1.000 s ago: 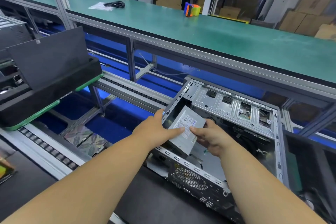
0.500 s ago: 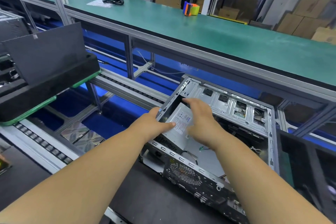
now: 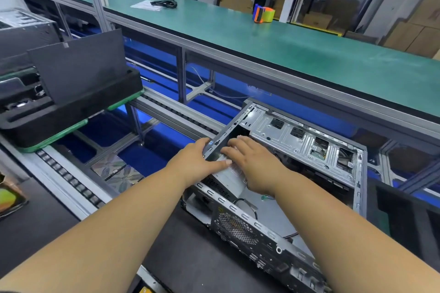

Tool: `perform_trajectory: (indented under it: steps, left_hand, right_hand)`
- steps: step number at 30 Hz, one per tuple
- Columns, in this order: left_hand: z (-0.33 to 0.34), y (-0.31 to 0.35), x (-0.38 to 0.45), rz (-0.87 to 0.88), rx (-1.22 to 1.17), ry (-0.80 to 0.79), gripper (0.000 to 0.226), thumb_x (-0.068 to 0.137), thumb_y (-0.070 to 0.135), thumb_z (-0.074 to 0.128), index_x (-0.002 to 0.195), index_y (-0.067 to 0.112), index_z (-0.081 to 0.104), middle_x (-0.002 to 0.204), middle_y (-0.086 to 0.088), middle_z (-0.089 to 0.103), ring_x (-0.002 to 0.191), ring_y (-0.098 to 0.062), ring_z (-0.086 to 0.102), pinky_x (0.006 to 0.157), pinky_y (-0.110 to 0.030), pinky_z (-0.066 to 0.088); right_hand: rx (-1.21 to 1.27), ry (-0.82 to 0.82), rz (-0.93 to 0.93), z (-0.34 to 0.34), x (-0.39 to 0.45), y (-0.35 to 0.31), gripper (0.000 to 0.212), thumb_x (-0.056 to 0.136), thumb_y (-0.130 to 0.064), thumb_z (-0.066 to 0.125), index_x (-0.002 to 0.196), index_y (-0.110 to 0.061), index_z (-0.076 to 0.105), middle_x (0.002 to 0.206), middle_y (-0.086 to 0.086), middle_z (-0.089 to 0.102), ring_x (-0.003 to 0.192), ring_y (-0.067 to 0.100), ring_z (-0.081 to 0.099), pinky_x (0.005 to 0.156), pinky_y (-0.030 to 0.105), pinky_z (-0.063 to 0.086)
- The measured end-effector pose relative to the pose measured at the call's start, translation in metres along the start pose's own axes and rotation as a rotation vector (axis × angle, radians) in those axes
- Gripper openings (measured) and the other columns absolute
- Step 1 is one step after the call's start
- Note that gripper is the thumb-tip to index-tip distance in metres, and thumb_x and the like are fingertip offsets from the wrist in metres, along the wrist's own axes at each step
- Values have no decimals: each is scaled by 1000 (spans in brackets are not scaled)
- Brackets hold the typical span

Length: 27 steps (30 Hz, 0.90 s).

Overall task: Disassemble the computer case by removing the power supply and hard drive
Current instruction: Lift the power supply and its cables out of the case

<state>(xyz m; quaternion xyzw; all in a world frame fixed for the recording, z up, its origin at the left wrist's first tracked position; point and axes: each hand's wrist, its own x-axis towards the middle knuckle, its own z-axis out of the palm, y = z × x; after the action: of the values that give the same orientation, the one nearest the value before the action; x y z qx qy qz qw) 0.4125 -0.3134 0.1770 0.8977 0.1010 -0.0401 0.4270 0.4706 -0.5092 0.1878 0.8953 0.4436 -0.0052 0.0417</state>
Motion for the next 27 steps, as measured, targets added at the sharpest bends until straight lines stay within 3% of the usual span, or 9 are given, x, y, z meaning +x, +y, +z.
perform_trajectory:
  steps: [2,4,8,13,17,20,23,27]
  left_hand:
    - [0,-2,-3,23,-17,43,77,73,78,56,139,42,42,127,15,52,123,-10,48,100,-39,46]
    - [-1,-4,-8,45,-91,129,64,86,68,51,143,40,41,136,11,47,131,-12,40,108,-41,39]
    - [-5,-4,-18,131,-106,263,49,95,56,47,141,40,44,132,20,46,132,-5,37,108,-32,34]
    - [-9,6,-28,206,-136,284,52,91,60,43,139,41,46,130,25,47,129,1,40,110,-32,35]
    - [-8,13,-35,198,-148,274,43,97,51,43,139,42,47,128,29,47,126,4,42,109,-32,37]
    - [-7,20,-41,167,-201,264,39,99,47,43,138,42,48,127,29,46,124,3,45,108,-31,38]
    - [-5,27,-44,159,-227,251,38,101,45,41,138,41,48,129,25,46,121,10,43,108,-26,34]
    - [0,34,-51,131,-252,190,41,98,54,36,139,48,44,134,24,41,111,27,36,90,-10,29]
  right_hand:
    - [-31,24,-33,0,-2,3,79,85,-16,59,154,-23,21,159,1,20,151,24,6,123,41,11]
    - [-30,47,-60,0,-5,6,77,85,-15,59,153,-21,23,159,-2,22,152,22,4,124,39,5]
    - [35,98,-20,3,-17,7,65,92,-16,53,151,-24,26,157,-7,27,152,18,7,121,37,-3]
    - [114,142,47,-5,-29,6,82,76,-13,68,147,-25,30,151,-9,30,148,16,14,121,41,-2]
    - [194,208,90,-21,-41,11,79,73,-12,66,144,-26,35,147,-8,34,140,14,27,120,39,21]
    - [274,266,146,-37,-52,19,80,69,-18,70,141,-28,37,144,-11,36,132,13,35,98,30,43]
    - [285,281,160,-48,-63,23,86,61,-19,71,140,-30,39,141,-14,38,131,11,36,87,23,40]
    - [294,283,198,-58,-77,22,92,56,-22,73,139,-33,37,140,-19,35,130,7,33,83,21,40]
